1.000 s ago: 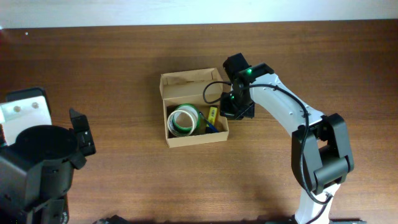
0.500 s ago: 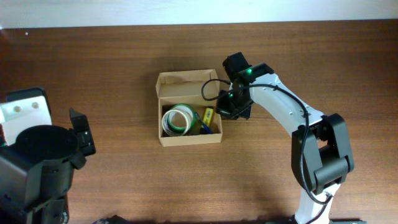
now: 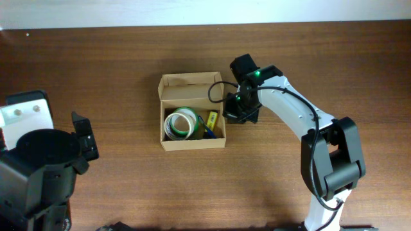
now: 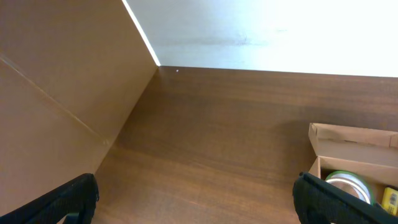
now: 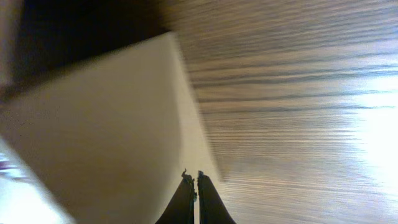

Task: Pack container
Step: 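Move both grippers toward the box lid flaps from either side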

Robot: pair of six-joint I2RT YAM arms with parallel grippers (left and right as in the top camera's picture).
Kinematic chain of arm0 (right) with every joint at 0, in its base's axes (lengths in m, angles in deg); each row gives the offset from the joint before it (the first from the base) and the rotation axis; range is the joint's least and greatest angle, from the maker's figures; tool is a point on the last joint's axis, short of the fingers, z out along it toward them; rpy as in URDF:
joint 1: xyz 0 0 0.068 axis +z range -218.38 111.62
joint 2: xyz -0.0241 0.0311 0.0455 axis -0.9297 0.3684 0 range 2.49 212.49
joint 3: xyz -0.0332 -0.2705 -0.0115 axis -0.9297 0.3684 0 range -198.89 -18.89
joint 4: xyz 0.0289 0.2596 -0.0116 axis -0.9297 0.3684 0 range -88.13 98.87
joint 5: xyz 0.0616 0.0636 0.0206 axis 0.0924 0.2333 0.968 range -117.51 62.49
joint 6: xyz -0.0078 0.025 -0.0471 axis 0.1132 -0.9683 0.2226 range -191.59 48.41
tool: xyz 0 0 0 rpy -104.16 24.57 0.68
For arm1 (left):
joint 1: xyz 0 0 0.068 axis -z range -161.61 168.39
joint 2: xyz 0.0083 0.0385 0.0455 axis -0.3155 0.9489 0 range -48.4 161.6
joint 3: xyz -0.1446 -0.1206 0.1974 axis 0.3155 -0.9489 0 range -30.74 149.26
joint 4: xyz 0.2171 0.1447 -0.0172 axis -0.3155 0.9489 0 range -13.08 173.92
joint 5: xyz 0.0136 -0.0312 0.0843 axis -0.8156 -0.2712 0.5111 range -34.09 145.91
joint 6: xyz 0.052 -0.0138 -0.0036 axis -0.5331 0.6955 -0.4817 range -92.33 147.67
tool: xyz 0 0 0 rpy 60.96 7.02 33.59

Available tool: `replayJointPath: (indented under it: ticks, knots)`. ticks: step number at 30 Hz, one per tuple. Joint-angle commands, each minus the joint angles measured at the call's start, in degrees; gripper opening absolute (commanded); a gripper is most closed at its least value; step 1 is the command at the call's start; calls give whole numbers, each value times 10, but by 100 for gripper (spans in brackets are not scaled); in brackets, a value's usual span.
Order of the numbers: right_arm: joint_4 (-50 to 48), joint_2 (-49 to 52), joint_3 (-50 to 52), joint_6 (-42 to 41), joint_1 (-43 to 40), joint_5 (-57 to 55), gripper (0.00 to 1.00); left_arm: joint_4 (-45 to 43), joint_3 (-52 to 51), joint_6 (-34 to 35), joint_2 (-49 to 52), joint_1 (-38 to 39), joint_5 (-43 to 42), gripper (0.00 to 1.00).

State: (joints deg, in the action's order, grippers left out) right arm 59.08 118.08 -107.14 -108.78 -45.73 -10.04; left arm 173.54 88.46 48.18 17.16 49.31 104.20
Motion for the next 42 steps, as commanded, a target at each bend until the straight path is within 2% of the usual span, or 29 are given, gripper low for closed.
replayJointPath:
  ticks: [1,3,6,7,9,11,12,13,15,18,22,26,28,29,30,31,32,36,39,42]
  knots:
    - [23,2,3,41,-9,-99,4,0,-5,-9,0,-3,11,100]
    - [50,2,3,56,-16,-155,5,0,-14,-9,0,-3,11,97]
    - [89,2,3,79,-34,-226,32,0,-41,-9,0,-3,11,97]
    - [100,2,3,84,-42,-242,38,0,-53,-9,0,-3,11,99]
    - [120,2,3,89,-62,-264,45,-2,-85,-9,0,-3,10,99]
    - [132,2,3,104,-85,-266,46,-10,-118,-9,0,-3,3,99]
    - [137,2,3,110,-96,-266,46,-16,-133,-9,0,-3,-4,96]
    - [143,2,3,118,-113,-266,46,-27,-155,-9,1,-3,-17,80]
    - [150,2,3,124,-131,-266,46,-43,-180,-4,1,-8,-35,68]
    - [155,-2,3,143,-161,-265,46,-77,-224,8,1,-50,-68,61]
    - [153,-15,3,173,-194,-266,46,-136,-290,0,8,-170,-153,46]
    - [143,-34,3,221,-216,-266,46,-229,-366,-72,43,-329,-301,36]
    - [136,-41,3,235,-220,-270,46,-255,-382,-81,68,-379,-332,32]
    - [129,-47,3,246,-222,-274,46,-272,-389,-87,89,-410,-354,27]
    - [122,-51,2,256,-224,-274,45,-285,-392,-90,109,-435,-372,18]
    - [113,-53,2,269,-227,-274,40,-302,-392,-96,138,-461,-399,7]
    - [105,-54,2,280,-228,-272,36,-315,-392,-100,160,-478,-420,2]
    - [78,-53,2,299,-235,-271,22,-367,-392,-99,257,-521,-485,2]
    - [63,-53,2,299,-244,-249,20,-399,-392,-99,319,-527,-524,2]
    - [43,-52,2,312,-258,-172,20,-429,-392,-99,373,-527,-588,2]
